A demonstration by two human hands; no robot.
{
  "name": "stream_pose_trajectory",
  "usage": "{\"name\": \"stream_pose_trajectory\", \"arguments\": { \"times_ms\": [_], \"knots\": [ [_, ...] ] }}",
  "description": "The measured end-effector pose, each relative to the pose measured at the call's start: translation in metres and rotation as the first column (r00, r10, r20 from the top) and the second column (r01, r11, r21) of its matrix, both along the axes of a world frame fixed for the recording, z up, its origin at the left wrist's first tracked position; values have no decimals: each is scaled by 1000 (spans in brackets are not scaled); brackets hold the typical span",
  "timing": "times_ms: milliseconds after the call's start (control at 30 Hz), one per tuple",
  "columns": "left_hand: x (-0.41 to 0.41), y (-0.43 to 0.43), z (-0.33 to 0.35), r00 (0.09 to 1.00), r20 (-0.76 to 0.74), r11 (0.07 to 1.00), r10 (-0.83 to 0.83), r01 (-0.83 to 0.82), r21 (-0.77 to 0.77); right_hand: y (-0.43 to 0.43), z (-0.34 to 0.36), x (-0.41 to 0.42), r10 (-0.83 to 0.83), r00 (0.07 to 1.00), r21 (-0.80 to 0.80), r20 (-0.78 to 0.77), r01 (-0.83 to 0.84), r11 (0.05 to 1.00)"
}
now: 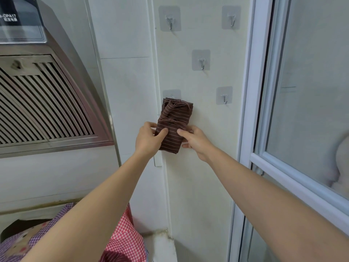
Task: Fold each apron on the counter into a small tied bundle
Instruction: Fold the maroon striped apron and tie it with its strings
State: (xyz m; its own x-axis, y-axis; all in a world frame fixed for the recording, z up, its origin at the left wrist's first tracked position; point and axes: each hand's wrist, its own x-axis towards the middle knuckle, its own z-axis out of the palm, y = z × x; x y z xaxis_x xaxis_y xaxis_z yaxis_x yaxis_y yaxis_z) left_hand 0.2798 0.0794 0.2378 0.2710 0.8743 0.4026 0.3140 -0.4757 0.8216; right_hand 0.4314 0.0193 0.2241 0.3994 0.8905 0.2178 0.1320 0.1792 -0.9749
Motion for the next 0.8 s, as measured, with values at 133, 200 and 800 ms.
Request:
{"name": "stream_pose_trajectory", "arguments": {
  "times_ms": [133, 200, 800],
  "knots": [
    [-12, -7, -25, 997, -76, 997, -3, -3, -72, -14, -26, -5, 84, 996, -175, -26, -88, 981],
    [-22, -13, -45, 992, -126, 990, 6, -24, -139, -22, -47, -11, 128, 991, -277, -47, -136, 951],
    [-308, -59, -321, 789, -599, 742, 135, -481, -467, -9, -271, -227, 532, 843, -718, -82, -420, 556]
  ]
}}
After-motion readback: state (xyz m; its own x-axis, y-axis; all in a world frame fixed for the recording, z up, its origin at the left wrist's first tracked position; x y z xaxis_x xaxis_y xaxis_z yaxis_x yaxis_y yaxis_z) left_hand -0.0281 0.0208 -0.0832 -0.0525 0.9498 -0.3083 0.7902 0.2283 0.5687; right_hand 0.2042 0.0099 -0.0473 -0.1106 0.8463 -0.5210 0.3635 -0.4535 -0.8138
